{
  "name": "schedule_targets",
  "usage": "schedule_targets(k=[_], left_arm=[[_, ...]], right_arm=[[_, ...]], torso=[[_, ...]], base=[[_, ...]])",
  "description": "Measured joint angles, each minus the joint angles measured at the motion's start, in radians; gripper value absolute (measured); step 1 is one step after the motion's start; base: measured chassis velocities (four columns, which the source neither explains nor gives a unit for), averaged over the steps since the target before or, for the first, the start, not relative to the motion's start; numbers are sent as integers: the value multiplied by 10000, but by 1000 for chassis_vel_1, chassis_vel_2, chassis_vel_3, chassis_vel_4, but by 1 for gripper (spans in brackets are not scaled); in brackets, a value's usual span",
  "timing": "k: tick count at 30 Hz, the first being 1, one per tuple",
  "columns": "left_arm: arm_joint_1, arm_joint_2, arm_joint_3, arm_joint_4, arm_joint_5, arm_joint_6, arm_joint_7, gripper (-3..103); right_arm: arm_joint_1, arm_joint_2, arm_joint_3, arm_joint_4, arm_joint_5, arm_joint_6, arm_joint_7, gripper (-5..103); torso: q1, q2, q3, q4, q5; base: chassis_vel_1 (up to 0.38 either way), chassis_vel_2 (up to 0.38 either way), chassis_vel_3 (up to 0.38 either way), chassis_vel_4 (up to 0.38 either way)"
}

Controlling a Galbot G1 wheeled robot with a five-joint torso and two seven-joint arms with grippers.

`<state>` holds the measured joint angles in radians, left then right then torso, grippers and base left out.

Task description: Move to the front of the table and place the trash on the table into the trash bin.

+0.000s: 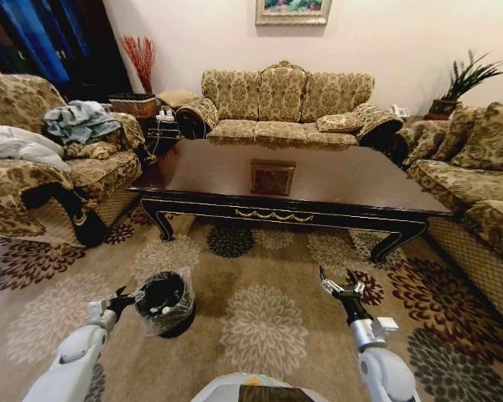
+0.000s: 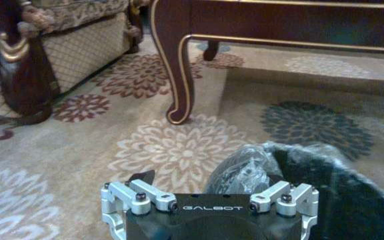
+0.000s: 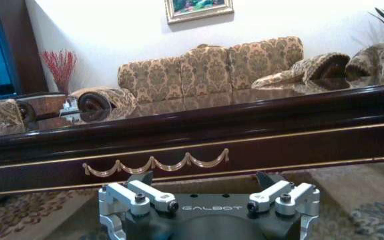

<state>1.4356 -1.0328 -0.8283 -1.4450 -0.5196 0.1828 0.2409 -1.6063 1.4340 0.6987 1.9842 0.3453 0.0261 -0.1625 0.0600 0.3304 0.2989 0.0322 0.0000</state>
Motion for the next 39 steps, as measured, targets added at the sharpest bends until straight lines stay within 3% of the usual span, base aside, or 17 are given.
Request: schedule_targets(k=[8,12,16,22,26,29,30,34,35,39], left_arm=[[173,2,-93,-632,-382,362,300,100],[379,-82,-279,-895,-394,454,1030,100],[509,-153,-458,-1082,-394,498,1306,100],[671,-213,-657,-1318,-397,486,1424,100],[815,-346,-790,-1778,-548,292,940,100],[999,-649,-822,-2902,-954,156,-530,100],[999,-649,-822,-2902,-954,156,-530,100],[1452,-1357,-1005,-5388,-865,135,-1475,100],[1452,-1357,-1005,-5388,-865,135,-1475,100],[1947,-2040,-879,-7180,-817,121,-2172,100]], right_arm=[[2,-29,46,-56,52,62,-5,100],[-1,-117,65,-64,173,88,-8,100],[-10,-196,76,-81,263,126,-24,100],[-6,-237,74,-85,319,146,-43,100],[-22,-249,71,-46,362,147,-44,100],[-149,-286,109,196,340,131,-45,100],[-149,-286,109,196,340,131,-45,100],[-486,-340,309,1330,-251,64,66,100],[-486,-340,309,1330,-251,64,66,100],[-903,-490,244,3260,-491,-748,1090,100]], torso=[[5,12,8,-3,-1],[8,21,12,1,-1],[10,24,15,0,0],[11,30,18,1,-1],[12,31,20,1,0],[14,32,21,1,0],[14,32,21,1,0],[15,37,22,-2,5],[15,37,22,-2,5],[15,39,23,2,0]], base=[[0,0,0,0],[0,0,0,0],[0,0,0,0],[0,0,0,0],[0,0,0,0],[0,0,0,0],[0,0,0,0],[0,0,0,0],[0,0,0,0],[0,0,0,0]])
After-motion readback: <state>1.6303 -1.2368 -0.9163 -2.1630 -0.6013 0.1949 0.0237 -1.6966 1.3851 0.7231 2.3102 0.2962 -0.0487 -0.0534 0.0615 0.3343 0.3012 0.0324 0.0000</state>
